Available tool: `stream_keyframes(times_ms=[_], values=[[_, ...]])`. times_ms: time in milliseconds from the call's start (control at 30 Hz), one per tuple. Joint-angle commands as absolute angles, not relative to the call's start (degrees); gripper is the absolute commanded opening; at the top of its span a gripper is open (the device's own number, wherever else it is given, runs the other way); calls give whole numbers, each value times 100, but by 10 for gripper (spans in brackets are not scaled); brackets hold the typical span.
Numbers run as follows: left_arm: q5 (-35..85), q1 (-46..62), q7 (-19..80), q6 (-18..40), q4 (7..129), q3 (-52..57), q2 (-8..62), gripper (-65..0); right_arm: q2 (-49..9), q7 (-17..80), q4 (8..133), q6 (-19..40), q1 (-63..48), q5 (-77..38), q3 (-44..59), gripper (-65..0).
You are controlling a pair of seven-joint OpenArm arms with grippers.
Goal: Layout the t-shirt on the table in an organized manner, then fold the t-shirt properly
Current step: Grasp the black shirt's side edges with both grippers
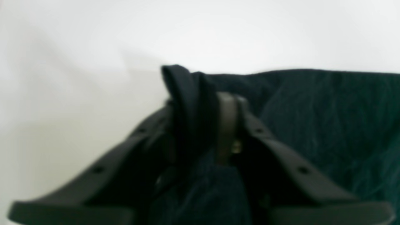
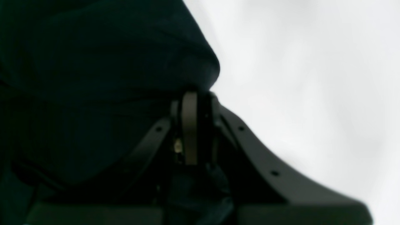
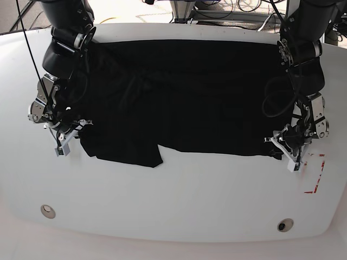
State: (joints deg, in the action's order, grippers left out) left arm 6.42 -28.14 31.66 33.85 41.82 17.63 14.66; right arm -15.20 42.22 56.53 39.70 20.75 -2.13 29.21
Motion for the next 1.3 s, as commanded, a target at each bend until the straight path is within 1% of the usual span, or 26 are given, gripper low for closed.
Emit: stream_keyframes(times_ms=[0, 333, 400, 533, 733, 900, 1067, 1267], values=[[681, -2941, 3169, 3398, 4259, 1763, 1516, -562, -1596, 4330, 5710, 4000, 2149, -154, 2932, -650], [787, -2949, 3178, 3415, 4303, 1895, 1516, -647, -1622, 4400, 5727, 4000, 2185, -154, 2923, -650], [945, -2949, 3196, 3415, 4303, 2062, 1516, -649, -1631, 4541, 5833, 4000, 2193, -198, 2923, -650], [1112, -2949, 3213, 3415, 4303, 2246, 1534, -649, -1631, 4813, 6422, 4000, 2149, -189, 2923, -650], [1147, -2879, 3626, 3538, 4488, 2281, 1534, -649, -1631, 5297, 7275, 4000, 1886, -207, 2932, -650], [1147, -2554, 4066, 3811, 5147, 2466, 1534, -649, -1596, 5657, 7890, 4000, 1675, -207, 2932, -650], [1147, -2273, 4523, 3846, 5921, 2519, 1534, -649, -1587, 5895, 8418, 4000, 1455, -207, 2932, -650], [1147, -1895, 4963, 4000, 6571, 2527, 1534, -649, -1578, 6114, 8945, 4000, 1130, -207, 2932, -650]])
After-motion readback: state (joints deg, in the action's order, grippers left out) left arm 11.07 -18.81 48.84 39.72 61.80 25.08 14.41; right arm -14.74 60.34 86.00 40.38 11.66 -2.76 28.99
